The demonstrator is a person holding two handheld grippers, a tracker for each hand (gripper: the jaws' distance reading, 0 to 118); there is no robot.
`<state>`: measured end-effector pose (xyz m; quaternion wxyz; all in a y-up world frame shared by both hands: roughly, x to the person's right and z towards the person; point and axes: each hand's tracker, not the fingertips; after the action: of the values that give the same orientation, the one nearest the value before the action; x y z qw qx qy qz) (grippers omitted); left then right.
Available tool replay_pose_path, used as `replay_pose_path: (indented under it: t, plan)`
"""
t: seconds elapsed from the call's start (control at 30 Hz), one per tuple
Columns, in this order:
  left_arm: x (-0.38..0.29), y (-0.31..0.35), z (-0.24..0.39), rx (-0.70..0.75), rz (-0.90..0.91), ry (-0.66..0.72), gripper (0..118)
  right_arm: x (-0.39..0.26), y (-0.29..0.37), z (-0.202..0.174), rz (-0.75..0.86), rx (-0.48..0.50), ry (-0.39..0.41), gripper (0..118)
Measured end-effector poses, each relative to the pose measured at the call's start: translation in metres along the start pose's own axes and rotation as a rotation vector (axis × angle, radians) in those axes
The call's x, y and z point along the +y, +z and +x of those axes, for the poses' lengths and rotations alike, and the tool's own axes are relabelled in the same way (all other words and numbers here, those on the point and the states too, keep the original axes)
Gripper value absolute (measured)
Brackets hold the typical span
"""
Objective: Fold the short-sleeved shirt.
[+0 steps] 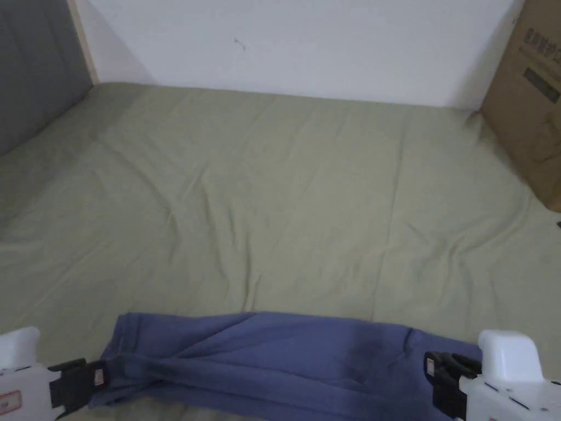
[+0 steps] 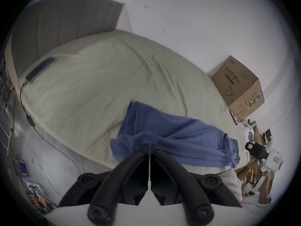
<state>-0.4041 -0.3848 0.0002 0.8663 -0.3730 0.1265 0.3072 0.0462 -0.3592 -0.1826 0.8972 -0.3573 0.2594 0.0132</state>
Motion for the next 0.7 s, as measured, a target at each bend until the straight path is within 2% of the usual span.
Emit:
replay_pose_path:
  t: [0.17, 0.27, 0.3, 0.33, 0.37, 0.4, 0.5, 0.6, 0.7]
  plan:
    - [-0.011, -0.001, -0.025, -0.037, 0.014, 0.091, 0, -0.008, -0.024, -0.033, -0.072, 0.077, 0.019, 0]
    - [-0.008, 0.001, -0.043, -0.104, 0.041, 0.149, 7, -0.012, -0.035, -0.046, -0.115, 0.071, 0.068, 0]
    - [-0.005, 0.000, -0.049, -0.144, 0.034, 0.185, 18, -0.013, -0.037, -0.049, -0.125, 0.074, 0.072, 0]
    - [-0.002, -0.004, -0.056, -0.167, 0.018, 0.207, 49, -0.014, -0.039, -0.050, -0.133, 0.077, 0.070, 0]
    - [0.000, -0.008, -0.060, -0.172, 0.009, 0.232, 92, -0.014, -0.042, -0.051, -0.145, 0.082, 0.066, 0]
    - [0.001, -0.014, -0.065, -0.197, 0.010, 0.265, 110, -0.014, -0.045, -0.050, -0.164, 0.094, 0.046, 0]
    - [0.005, -0.026, -0.078, -0.244, 0.020, 0.333, 113, -0.014, -0.050, -0.047, -0.198, 0.132, -0.045, 0]
    - [0.006, -0.045, -0.090, -0.246, -0.012, 0.389, 113, -0.014, -0.050, -0.048, -0.204, 0.126, -0.045, 0]
    - [0.011, -0.064, -0.092, -0.349, -0.026, 0.431, 112, -0.015, -0.054, -0.052, -0.221, 0.113, -0.028, 0]
